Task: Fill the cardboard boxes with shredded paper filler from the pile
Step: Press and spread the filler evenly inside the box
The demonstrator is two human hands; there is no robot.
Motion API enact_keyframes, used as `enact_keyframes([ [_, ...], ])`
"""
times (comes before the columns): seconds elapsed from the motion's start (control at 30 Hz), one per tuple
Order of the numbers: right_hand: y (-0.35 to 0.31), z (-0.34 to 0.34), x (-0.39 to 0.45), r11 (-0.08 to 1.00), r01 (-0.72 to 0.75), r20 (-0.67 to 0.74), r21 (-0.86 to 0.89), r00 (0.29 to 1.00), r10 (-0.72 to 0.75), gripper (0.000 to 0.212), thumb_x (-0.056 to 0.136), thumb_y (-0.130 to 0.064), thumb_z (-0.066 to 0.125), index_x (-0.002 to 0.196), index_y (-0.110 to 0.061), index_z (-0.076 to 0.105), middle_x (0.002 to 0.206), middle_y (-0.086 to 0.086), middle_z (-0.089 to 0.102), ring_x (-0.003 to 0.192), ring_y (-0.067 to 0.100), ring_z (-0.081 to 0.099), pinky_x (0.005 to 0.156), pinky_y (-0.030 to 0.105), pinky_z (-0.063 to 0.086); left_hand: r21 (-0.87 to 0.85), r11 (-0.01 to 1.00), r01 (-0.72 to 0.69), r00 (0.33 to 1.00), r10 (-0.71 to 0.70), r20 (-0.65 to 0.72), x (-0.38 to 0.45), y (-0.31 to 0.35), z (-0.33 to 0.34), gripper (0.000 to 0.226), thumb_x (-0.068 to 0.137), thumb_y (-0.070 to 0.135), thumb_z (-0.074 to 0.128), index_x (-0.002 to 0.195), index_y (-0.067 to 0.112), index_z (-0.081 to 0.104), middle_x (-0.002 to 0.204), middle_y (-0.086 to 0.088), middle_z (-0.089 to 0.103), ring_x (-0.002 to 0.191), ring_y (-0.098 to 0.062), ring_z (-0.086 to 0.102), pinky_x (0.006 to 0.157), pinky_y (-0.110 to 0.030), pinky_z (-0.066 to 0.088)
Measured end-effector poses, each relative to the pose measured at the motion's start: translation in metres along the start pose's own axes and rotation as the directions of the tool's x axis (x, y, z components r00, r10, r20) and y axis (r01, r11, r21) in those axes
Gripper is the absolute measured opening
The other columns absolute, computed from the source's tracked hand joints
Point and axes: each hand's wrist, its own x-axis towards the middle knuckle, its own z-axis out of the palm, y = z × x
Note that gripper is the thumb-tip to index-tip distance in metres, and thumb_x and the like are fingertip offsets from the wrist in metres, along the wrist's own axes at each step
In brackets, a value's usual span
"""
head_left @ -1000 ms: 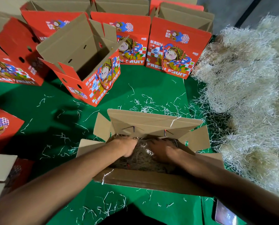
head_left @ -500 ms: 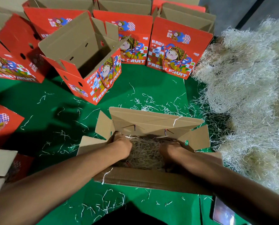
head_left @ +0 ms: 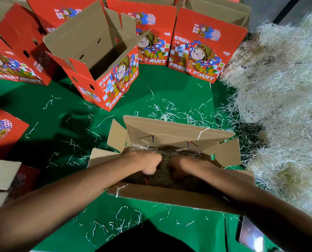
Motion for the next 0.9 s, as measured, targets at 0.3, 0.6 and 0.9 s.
enact_keyframes([
  [0.3,0.007,-0.011,-0.011,0.998,-0.062,-0.345,0.026,0.936,0.067,0.020,0.091,-0.004,0.054,0.107,-0.009,0.065,0.111,0.015,0.065,0.104,0.032,0.064,0.081,0.035,0.047,0.172,0.982,0.080,0.987,-0.054,-0.153,-0.002,0.000,-0.014,0.021,0.089,0.012,0.056,0.104,0.008,0.070,0.102,-0.010,0.070,0.089,-0.027,0.065,0.067,-0.034,0.046],
  [0.6,0.016,-0.007,-0.006,0.989,-0.121,-0.397,-0.084,0.914,0.078,0.023,0.094,-0.012,0.055,0.113,-0.014,0.069,0.114,0.010,0.068,0.108,0.026,0.064,0.084,0.031,0.049,0.204,0.970,0.129,0.965,-0.076,-0.249,-0.001,-0.006,-0.015,0.020,0.091,0.013,0.057,0.108,0.013,0.067,0.110,-0.010,0.068,0.104,-0.031,0.063,0.075,-0.036,0.045],
  [0.9,-0.003,0.004,0.004,0.988,0.129,0.135,0.088,0.981,-0.140,0.036,0.097,-0.013,0.058,0.134,-0.011,0.060,0.137,0.012,0.059,0.123,0.029,0.056,0.105,0.039,0.043,0.001,0.998,0.060,0.951,-0.058,0.305,0.011,0.001,0.020,0.025,0.097,0.022,0.057,0.115,0.007,0.068,0.110,-0.006,0.069,0.088,-0.020,0.063,0.086,-0.035,0.056],
])
